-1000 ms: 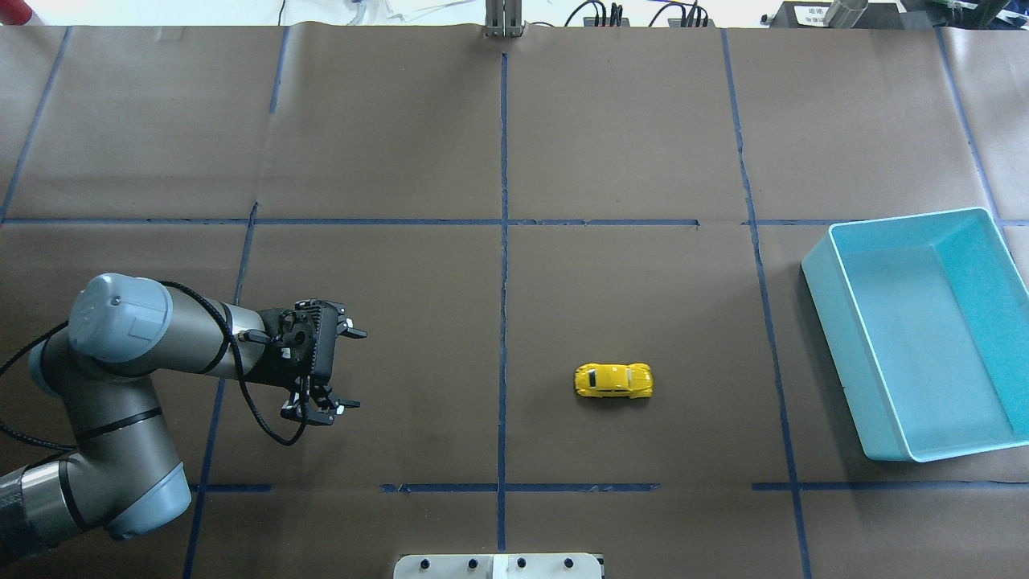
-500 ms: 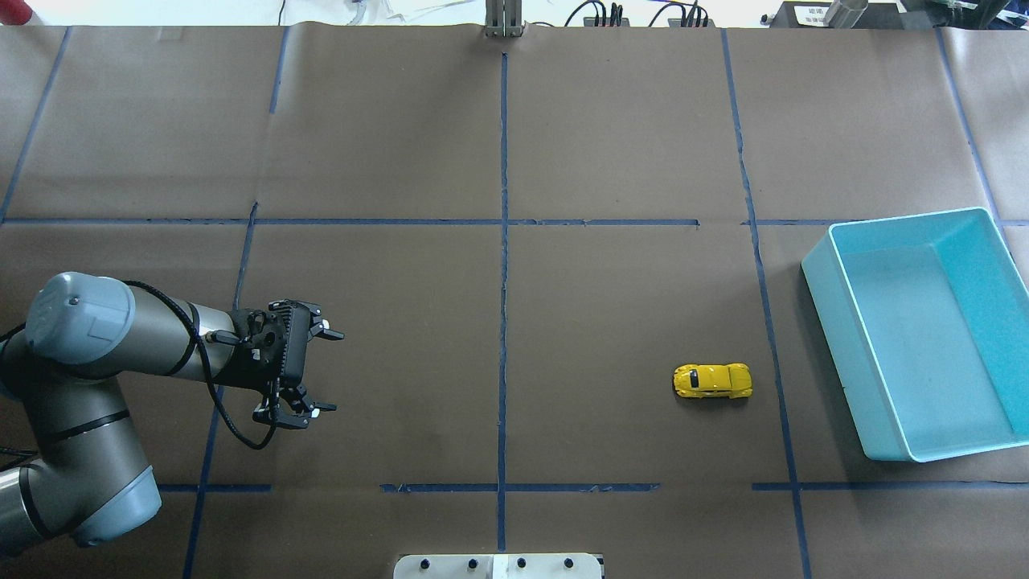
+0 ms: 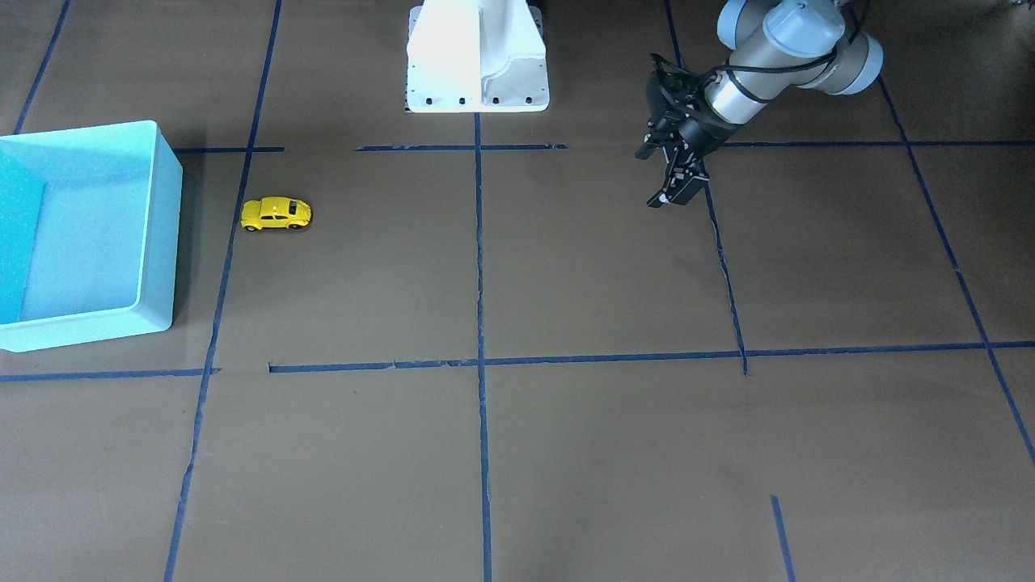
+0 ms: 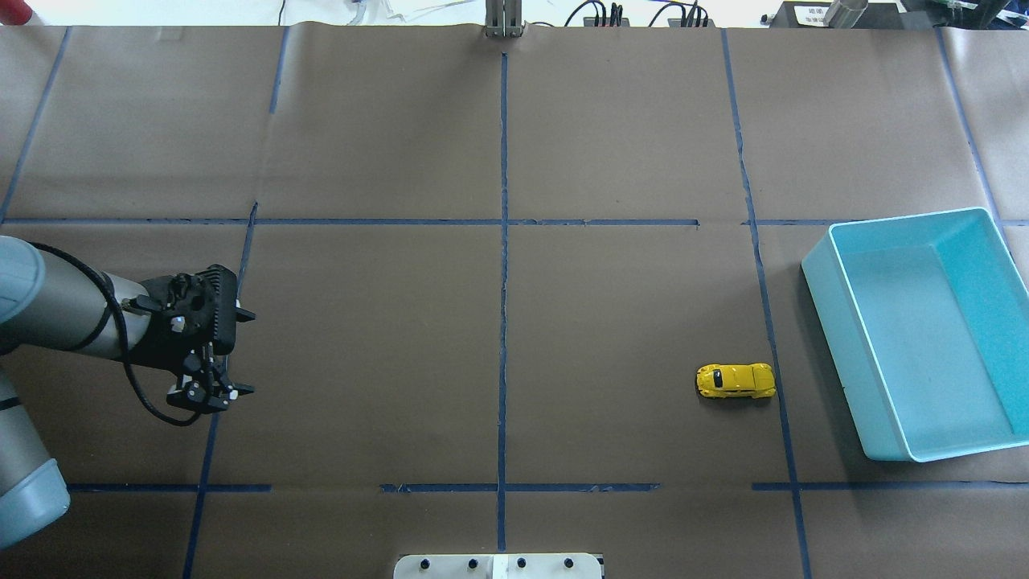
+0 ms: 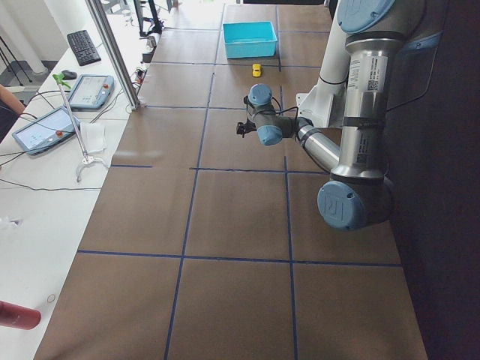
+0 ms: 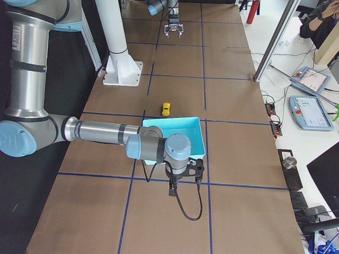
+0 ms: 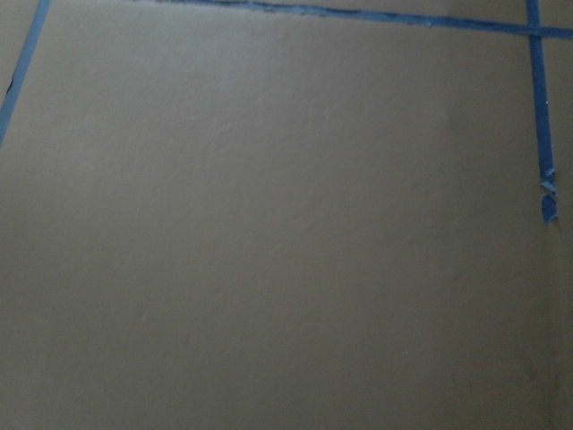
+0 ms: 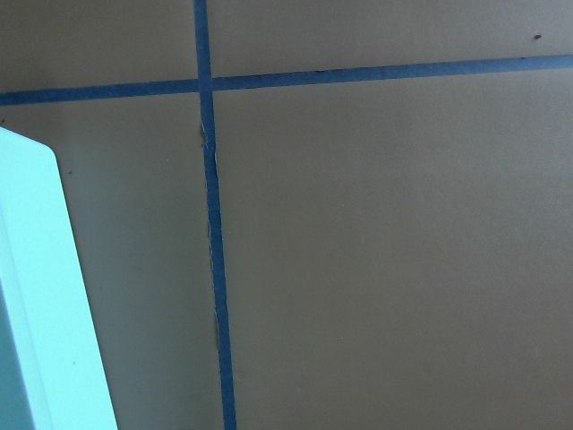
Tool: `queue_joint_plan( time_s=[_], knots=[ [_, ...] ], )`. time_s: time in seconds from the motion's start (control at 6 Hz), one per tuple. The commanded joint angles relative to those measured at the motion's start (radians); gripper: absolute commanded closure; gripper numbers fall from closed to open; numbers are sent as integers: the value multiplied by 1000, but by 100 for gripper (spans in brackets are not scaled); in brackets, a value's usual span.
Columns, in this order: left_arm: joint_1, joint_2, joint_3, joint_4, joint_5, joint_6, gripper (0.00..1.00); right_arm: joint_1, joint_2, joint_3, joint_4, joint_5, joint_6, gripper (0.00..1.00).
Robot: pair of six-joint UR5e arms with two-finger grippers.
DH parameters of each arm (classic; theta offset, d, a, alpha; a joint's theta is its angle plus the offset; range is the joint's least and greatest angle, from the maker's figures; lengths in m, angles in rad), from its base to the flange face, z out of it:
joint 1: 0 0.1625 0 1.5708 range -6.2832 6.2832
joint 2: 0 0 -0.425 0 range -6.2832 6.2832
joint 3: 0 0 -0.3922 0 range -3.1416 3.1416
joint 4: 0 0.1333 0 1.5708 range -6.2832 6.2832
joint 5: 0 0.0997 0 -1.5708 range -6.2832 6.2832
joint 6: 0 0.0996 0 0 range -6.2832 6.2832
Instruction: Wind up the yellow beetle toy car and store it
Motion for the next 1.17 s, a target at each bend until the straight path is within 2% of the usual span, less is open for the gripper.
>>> queue_joint_plan(
  time_s=[0.0, 0.17, 0.33, 0.5, 0.67, 0.83, 1.0],
  knots=[
    [-205, 61, -83, 237, -3, -1, 0, 0, 2, 42, 4, 37, 0, 0],
    [-354, 63, -95, 341, -27, -3, 0, -6, 11, 50, 47, 39, -8, 0],
    [-517, 63, -91, 532, -84, -6, 0, -6, -3, 148, 81, 47, -8, 0],
    [-614, 75, -79, 649, -165, -4, 0, -6, -55, 258, 74, 45, -8, 0],
    [-749, 169, -62, 667, -272, -6, 0, -6, -113, 267, 98, 97, -3, 0],
    [-908, 232, 4, 667, -330, -6, 0, -6, -94, 236, 239, 134, -82, 0],
    [-975, 284, 30, 667, -331, -6, 0, -8, -97, 112, 385, 140, -200, 0]
  ],
)
